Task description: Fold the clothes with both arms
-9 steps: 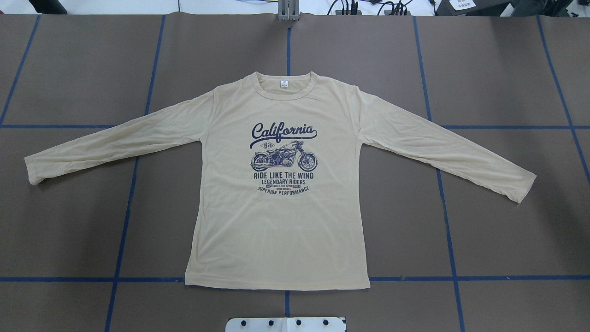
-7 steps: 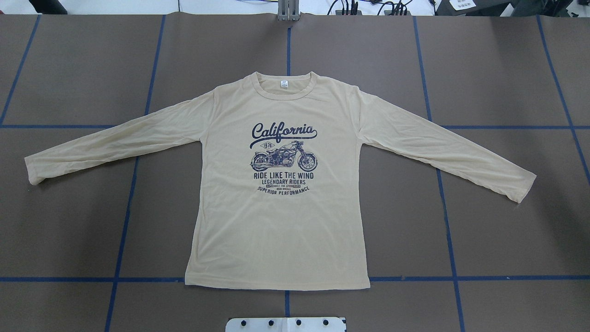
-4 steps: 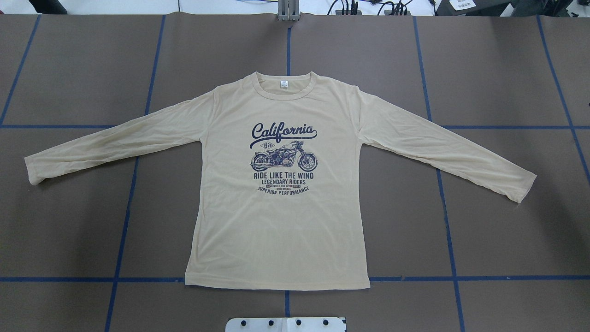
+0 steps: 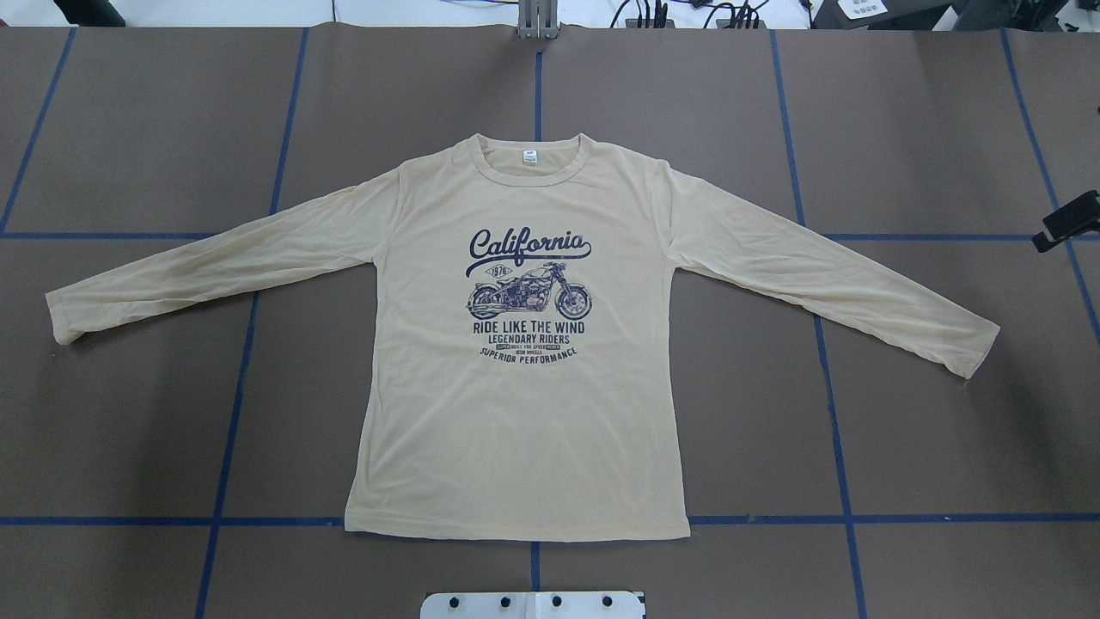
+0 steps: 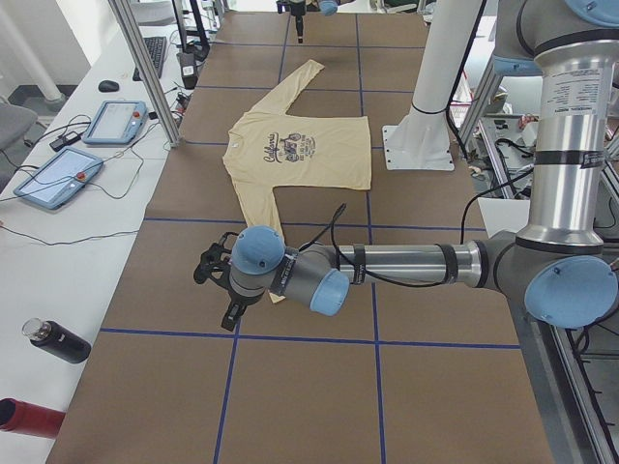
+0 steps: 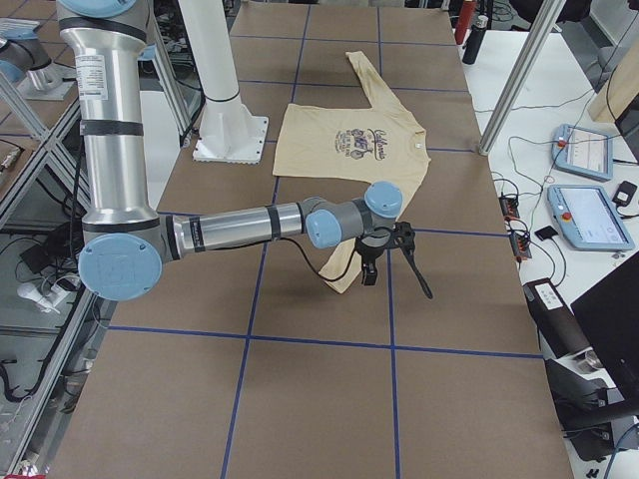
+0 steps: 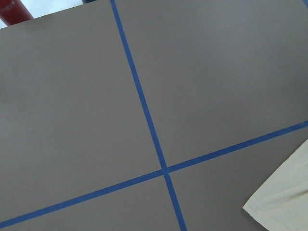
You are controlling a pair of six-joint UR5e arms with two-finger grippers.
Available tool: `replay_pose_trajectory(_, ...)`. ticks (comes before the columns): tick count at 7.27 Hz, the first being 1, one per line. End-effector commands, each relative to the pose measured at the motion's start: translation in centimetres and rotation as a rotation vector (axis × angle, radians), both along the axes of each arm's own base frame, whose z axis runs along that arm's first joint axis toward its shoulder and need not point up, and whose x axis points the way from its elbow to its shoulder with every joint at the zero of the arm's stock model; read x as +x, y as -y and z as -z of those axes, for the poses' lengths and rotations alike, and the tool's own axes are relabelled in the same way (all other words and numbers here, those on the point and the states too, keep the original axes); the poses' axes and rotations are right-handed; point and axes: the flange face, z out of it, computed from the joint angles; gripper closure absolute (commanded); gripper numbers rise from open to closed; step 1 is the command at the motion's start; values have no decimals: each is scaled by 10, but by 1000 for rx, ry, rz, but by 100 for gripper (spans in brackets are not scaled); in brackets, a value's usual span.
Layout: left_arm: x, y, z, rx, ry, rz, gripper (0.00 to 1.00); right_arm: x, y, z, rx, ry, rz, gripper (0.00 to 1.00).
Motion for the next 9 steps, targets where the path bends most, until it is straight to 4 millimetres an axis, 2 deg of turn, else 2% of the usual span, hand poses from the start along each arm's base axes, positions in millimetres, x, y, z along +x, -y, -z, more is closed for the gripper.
replay_pose_trajectory(1, 7, 0, -1, -17, -12, -6, 1, -27, -28, -26, -123, 42, -127, 4)
replay_pose_trajectory(2, 7, 0, -1, -58, -27, 26, 1, -39, -26, -34, -192, 31, -160, 4)
replay_pose_trajectory(6, 7, 1, 4, -71, -34, 48, 1, -38, -28, -68, -273, -6, -184, 8)
replay_pose_trajectory(7, 7, 2, 5, -68, -33, 48, 1, -40, -23, -76, -266, 2, -189, 14)
replay_pose_trajectory(9, 7, 2, 7, -43, -33, 49, 1, -42, -20, -80, -275, 19, -222, 17)
